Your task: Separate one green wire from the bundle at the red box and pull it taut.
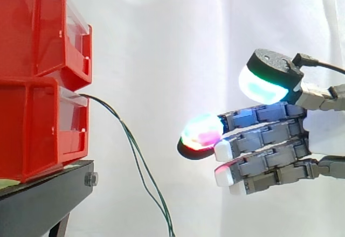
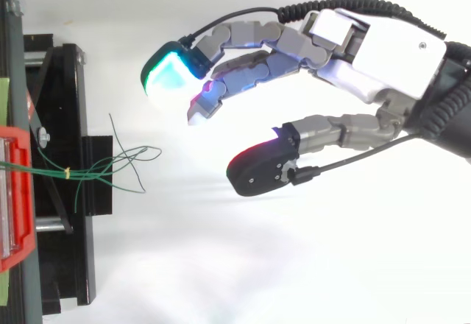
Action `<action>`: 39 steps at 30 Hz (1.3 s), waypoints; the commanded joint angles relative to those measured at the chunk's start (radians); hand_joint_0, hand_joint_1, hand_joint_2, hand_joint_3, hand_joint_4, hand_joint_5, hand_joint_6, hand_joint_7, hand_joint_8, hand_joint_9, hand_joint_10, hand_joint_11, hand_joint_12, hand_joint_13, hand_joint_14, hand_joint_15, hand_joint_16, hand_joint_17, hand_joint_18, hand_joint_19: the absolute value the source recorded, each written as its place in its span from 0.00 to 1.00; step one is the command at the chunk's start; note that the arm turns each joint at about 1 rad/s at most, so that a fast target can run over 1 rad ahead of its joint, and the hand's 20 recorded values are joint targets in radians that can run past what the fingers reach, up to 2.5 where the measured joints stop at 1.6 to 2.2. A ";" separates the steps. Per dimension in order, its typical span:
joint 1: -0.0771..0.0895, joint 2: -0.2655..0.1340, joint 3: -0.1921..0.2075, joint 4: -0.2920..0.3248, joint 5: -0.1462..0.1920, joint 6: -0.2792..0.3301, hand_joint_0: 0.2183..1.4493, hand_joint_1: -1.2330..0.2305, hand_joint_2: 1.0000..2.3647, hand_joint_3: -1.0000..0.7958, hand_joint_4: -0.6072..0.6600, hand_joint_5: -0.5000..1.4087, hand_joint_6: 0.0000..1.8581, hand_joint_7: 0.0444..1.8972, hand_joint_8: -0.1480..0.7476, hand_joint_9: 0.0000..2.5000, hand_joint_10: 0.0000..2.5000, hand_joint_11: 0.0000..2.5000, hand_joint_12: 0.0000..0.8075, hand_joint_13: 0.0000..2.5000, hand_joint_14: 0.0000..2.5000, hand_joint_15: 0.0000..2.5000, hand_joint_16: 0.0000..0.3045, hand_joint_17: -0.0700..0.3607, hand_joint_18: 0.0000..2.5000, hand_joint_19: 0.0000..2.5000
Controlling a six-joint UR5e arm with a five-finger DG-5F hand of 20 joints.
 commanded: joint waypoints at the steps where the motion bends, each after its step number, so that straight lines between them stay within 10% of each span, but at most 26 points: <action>1: -0.001 -0.029 0.027 0.004 -0.001 -0.005 0.22 0.37 0.00 0.28 0.62 0.17 0.27 0.38 0.42 0.29 0.01 0.20 0.45 0.25 0.01 0.17 0.19 0.46 0.16 0.15; 7: -0.004 -0.104 0.124 -0.035 -0.007 0.035 0.22 0.37 0.00 0.28 0.62 0.18 0.27 0.38 0.42 0.30 0.01 0.20 0.44 0.25 0.01 0.18 0.18 0.45 0.16 0.16; 39: 0.004 -0.199 0.204 0.002 -0.010 0.032 0.23 0.37 0.00 0.28 0.67 0.19 0.27 0.40 0.42 0.34 0.01 0.20 0.43 0.28 0.01 0.19 0.17 0.44 0.20 0.17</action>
